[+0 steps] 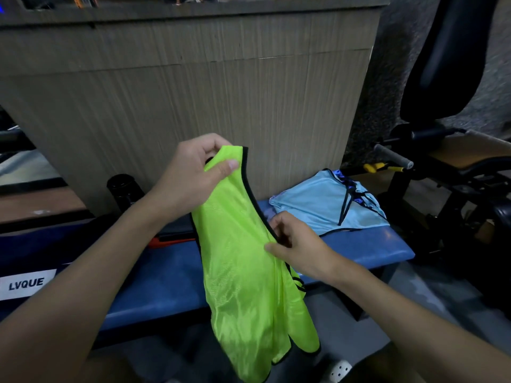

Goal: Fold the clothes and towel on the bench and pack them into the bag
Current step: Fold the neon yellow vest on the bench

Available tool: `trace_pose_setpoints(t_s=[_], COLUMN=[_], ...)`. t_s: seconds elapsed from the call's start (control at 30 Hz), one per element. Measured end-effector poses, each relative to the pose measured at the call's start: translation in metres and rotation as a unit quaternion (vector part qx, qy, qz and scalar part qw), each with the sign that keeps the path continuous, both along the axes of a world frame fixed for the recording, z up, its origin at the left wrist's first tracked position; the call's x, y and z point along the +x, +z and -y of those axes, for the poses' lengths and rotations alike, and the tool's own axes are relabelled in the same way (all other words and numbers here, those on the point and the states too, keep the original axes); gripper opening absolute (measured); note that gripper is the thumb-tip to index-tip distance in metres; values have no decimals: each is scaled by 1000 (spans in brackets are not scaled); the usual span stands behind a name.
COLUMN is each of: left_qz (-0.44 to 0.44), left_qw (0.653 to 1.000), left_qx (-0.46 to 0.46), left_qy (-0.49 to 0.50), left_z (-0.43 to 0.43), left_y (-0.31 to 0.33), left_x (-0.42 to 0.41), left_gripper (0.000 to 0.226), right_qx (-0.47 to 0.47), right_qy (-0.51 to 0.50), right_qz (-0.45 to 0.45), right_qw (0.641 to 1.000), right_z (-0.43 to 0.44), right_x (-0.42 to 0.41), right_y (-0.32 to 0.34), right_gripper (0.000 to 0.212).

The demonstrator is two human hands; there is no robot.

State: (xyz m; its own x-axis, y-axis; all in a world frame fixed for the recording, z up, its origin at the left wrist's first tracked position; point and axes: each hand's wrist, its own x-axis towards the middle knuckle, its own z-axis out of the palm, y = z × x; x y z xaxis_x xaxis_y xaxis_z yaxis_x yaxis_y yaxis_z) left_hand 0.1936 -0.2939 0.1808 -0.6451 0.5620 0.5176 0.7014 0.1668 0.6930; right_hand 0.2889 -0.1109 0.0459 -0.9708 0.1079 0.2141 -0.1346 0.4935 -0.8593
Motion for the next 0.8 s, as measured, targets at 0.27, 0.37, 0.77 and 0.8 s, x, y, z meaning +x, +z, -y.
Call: trace_pose_setpoints(t_s=[0.27, 0.37, 0.77, 0.8], left_qz=[-41, 15, 42, 48], left_qw=[992, 973, 961, 965], left_qx=[-119, -226, -261, -245], left_qy=[11, -50, -78, -80], left_z=[1, -5, -18, -17], left_y=[-6, -16, -35, -34], left_x=[-2, 9, 19, 19], left_gripper=[35, 58, 6, 7], right_qx=[-5, -6, -79, -80], right_qy=[-22, -22, -30, -27], right_qz=[-62, -68, -90, -88], right_qw=[998, 997, 992, 992], right_z=[0, 3, -2, -4], right_x=[3, 6, 13, 14], right_y=[13, 25, 36, 36], right_gripper=[29, 18, 20, 20])
